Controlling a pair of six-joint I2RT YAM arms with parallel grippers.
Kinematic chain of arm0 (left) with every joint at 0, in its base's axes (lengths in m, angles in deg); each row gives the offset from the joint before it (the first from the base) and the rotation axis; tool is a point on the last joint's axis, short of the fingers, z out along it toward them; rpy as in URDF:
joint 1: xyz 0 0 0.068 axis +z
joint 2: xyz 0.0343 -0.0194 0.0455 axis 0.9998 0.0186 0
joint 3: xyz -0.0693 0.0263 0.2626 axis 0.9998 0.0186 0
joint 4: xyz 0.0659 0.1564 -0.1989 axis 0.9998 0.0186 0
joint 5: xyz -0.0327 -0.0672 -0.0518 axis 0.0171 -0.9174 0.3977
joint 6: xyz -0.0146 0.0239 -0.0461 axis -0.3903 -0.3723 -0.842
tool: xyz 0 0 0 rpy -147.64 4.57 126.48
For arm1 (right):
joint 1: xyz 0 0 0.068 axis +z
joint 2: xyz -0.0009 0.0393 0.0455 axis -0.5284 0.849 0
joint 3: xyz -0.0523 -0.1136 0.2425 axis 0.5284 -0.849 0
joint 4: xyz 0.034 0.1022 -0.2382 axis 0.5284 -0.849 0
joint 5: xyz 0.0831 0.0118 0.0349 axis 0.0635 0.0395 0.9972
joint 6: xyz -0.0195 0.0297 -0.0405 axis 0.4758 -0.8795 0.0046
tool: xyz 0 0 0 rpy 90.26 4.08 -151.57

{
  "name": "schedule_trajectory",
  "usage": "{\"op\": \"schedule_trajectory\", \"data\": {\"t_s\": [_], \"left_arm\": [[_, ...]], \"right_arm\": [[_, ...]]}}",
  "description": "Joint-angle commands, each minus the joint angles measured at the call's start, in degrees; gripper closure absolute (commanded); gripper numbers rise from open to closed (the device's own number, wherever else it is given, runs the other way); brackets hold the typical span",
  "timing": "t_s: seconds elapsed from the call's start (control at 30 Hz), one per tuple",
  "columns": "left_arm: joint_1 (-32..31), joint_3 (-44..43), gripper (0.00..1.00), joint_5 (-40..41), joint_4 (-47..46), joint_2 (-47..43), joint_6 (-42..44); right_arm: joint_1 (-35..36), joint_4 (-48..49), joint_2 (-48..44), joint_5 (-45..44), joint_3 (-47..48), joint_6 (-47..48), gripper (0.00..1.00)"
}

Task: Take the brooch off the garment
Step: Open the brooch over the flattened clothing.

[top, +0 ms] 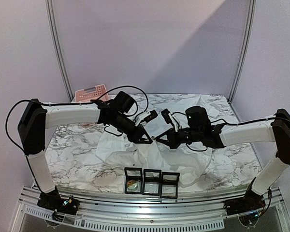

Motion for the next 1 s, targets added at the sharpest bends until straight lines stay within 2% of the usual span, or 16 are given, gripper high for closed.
{"op": "schedule_trajectory", "data": {"t_s": [0.0, 0.23, 0.5, 0.53, 0.6, 0.7, 0.8, 0.97], "left_arm": [[-0.9, -1.7, 0.82, -0.8, 0.1, 1.7, -0.2], [-0.9, -1.9, 1.00, -0.7, 0.5, 2.2, 0.0], [-0.9, -1.6, 1.00, -0.8, 0.3, 1.9, 0.3], [-0.9, -1.4, 1.00, -0.8, 0.1, 1.8, 0.2], [-0.7, -0.8, 1.00, -1.1, -0.9, 1.3, -0.3], [0.4, -0.3, 1.00, -3.4, -2.7, 0.8, -1.6], [2.0, 0.6, 1.00, -6.0, -5.2, 0.1, -3.8], [2.7, 1.0, 1.00, -9.0, -6.4, -0.5, -5.3]], "right_arm": [[-0.2, 1.7, 0.4, 0.5, 1.0, 0.5, 1.00], [-0.2, 1.8, 0.5, 0.4, 0.9, 0.4, 1.00], [-0.2, 2.4, -0.3, 0.0, 0.3, 0.1, 1.00], [-0.3, 2.4, -0.5, 0.0, 0.4, 0.0, 0.92], [-0.7, 2.6, -0.9, 0.0, 0.3, -0.3, 0.61], [-0.8, 3.5, -1.8, 0.4, -0.3, -0.3, 0.37], [-0.9, 5.2, -3.3, 1.9, -1.6, -0.2, 0.28], [-1.3, 8.5, -4.8, 3.6, -3.5, -0.7, 0.22]]}}
